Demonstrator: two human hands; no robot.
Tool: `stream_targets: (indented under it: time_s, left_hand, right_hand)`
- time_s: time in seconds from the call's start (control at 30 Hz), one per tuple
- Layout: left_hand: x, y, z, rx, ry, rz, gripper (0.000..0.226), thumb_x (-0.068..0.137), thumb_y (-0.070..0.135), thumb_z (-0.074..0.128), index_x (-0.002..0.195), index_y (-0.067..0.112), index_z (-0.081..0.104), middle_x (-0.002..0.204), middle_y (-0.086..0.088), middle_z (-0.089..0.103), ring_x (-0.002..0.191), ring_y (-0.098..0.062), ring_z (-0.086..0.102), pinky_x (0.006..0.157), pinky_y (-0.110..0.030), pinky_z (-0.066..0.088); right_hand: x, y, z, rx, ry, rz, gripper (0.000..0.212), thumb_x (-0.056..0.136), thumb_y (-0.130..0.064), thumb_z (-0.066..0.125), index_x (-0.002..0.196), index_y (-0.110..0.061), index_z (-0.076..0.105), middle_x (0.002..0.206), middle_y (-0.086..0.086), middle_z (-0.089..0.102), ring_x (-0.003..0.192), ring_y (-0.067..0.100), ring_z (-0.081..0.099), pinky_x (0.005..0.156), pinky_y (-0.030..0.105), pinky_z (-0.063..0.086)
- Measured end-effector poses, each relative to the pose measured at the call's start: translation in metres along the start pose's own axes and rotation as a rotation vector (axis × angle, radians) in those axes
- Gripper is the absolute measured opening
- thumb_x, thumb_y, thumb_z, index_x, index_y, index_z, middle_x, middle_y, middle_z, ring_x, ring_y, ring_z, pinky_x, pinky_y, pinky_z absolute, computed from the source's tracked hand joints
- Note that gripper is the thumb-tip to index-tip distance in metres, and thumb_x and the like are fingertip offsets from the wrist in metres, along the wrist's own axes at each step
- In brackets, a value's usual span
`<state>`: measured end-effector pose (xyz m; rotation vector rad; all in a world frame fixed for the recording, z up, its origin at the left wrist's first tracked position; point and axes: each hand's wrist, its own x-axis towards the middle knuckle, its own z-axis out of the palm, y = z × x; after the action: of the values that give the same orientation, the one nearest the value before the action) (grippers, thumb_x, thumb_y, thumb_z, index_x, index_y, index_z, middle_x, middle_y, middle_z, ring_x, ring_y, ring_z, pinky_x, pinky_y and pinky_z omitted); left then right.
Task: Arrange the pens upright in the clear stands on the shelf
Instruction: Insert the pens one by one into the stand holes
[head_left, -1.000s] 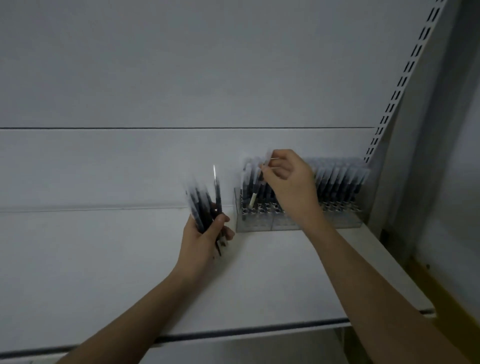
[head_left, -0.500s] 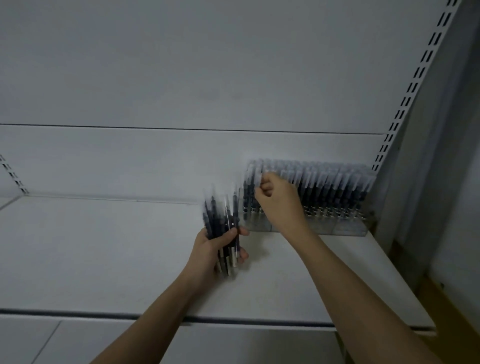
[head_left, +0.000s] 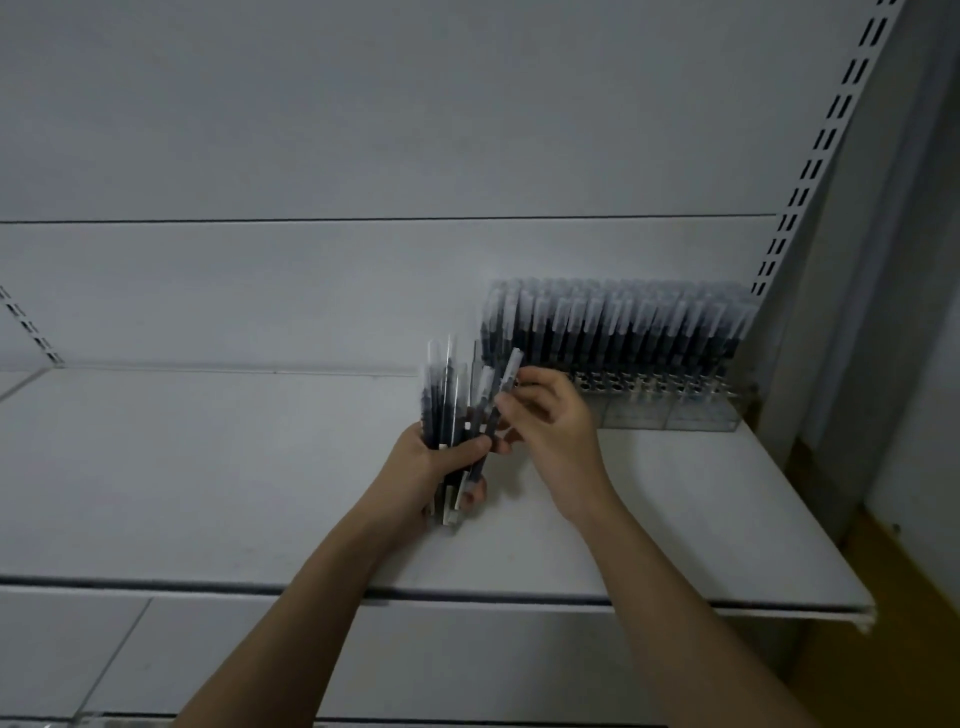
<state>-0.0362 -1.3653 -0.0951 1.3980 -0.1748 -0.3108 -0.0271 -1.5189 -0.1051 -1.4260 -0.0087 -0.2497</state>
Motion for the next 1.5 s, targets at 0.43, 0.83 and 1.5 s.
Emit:
stream_targets:
  time_s: [0.43,0.83,1.5]
  left_hand:
    - [0.003,-0.007,0.000,0.082,0.031,0.056,0.021,0.093,0.011,0.064,0.111,0.000,0.062,0.098,-0.016,0.075,0.055,-0.021,0.061,0.044,-0.028,0.048]
    - [0.004,-0.010,-0.004,0.071,0.049,0.073,0.019,0.095,0.010,0.061,0.113,0.003,0.058,0.097,-0.012,0.073,0.051,-0.022,0.054,0.047,-0.028,0.046]
    - [0.007,-0.007,0.004,0.093,0.073,0.105,0.022,0.095,0.012,0.063,0.114,0.004,0.057,0.096,-0.008,0.074,0.050,-0.021,0.054,0.047,-0.029,0.046]
  right_hand:
    - [0.006,-0.011,-0.011,0.124,0.101,-0.026,0.027,0.090,-0.006,0.070,0.115,-0.010,0.063,0.100,0.008,0.074,0.085,0.015,0.072,0.073,0.024,0.057]
    - [0.053,-0.052,-0.013,-0.385,0.165,-0.435,0.021,0.092,-0.011,0.068,0.105,-0.022,0.057,0.092,-0.013,0.062,0.084,0.010,0.065,0.072,0.012,0.051]
    - [0.059,-0.031,-0.004,-0.755,0.136,-0.408,0.014,0.093,-0.011,0.066,0.104,-0.006,0.059,0.083,-0.006,0.055,0.076,0.012,0.056,0.073,0.028,0.051]
